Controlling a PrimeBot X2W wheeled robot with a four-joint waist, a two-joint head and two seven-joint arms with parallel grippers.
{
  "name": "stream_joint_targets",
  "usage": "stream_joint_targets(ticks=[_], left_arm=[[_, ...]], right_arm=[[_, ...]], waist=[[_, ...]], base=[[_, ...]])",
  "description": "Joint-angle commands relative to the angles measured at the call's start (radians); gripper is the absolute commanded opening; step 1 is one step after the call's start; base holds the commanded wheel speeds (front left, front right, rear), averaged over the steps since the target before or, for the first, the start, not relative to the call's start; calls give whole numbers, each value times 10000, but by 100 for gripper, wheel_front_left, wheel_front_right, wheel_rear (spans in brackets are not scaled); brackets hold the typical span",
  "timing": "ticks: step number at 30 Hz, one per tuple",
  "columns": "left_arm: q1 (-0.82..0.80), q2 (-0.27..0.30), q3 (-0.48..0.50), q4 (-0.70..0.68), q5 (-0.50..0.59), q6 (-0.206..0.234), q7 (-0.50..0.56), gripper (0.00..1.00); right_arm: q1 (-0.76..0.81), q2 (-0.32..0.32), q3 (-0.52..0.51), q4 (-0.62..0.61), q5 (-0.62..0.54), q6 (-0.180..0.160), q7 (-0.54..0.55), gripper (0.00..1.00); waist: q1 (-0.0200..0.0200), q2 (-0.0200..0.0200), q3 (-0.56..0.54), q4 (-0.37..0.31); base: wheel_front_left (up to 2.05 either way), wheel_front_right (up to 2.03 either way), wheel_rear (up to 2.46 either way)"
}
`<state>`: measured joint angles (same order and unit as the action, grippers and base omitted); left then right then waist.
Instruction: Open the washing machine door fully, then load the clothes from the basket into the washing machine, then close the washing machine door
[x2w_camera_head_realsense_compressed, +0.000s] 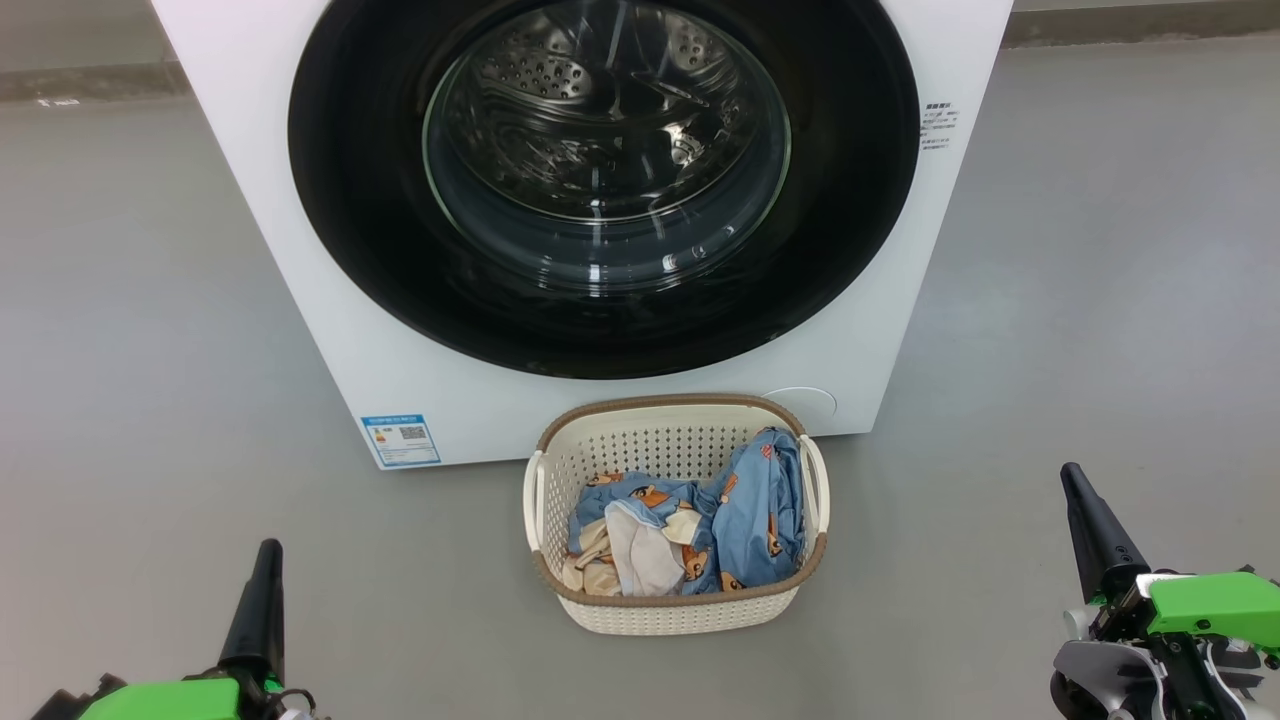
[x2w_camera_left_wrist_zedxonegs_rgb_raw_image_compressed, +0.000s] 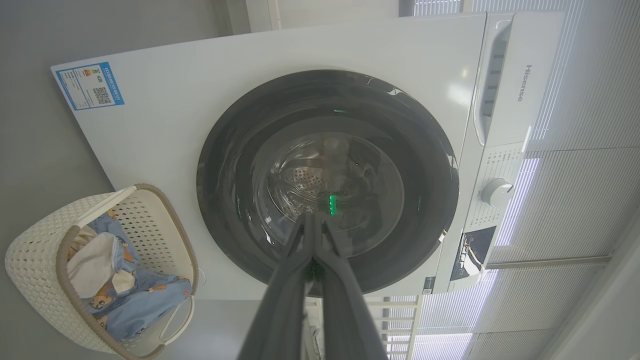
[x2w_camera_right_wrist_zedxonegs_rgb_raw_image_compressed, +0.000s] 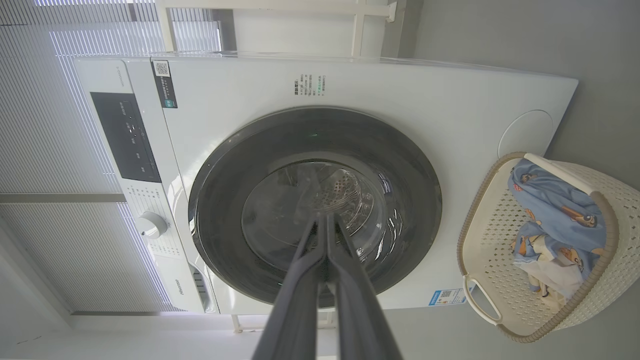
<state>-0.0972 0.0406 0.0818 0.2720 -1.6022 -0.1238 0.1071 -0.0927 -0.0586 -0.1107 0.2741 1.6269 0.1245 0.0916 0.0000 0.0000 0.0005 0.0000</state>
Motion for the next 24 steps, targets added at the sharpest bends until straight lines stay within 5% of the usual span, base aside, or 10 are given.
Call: stream_joint_targets(ticks=[1,24], left_arm=[[-178,103,330,-212,-57,-69,66,0],[-179,102,332,-212,-55,-69,67,0]], right_arm=[[-207,-45,133,-244,-44,62,84,0],[-209,-27,108,-243,-65,62,103,0]], waist=[[0,0,0,0],[0,0,0,0]], base=[[0,0,0],[0,0,0]])
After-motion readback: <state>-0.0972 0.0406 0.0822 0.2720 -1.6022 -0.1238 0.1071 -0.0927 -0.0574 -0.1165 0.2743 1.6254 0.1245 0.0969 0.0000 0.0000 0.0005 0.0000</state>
